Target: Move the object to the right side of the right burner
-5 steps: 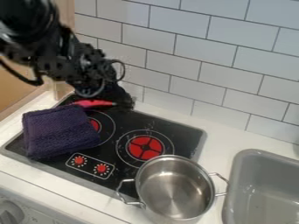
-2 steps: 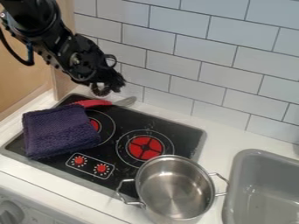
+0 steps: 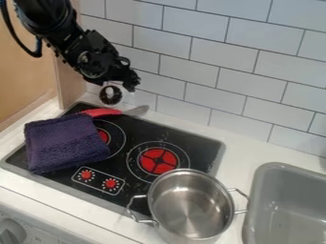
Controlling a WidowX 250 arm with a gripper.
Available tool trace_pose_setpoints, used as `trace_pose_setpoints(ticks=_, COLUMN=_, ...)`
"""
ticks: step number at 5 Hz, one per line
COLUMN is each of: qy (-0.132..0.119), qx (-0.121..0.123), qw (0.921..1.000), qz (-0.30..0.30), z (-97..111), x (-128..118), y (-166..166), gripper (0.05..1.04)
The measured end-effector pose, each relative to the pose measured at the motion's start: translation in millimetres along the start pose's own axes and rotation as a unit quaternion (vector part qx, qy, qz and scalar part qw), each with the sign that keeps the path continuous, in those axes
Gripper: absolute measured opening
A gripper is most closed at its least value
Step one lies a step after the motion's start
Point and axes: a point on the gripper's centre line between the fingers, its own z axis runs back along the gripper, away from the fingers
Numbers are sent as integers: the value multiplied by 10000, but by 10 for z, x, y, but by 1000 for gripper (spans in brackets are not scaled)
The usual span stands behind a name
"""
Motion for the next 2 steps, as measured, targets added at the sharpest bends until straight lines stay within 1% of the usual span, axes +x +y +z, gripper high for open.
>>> trace_pose_setpoints(ticks=1, qy=104, qx=13, qw=9999, qz=40, z=-66, x=-23, y=51, gripper=999)
trace_pose_setpoints(ticks=2, qy=310, qx=31, qw=9995, qz=-74, z=-103, x=-73, y=64, gripper=999)
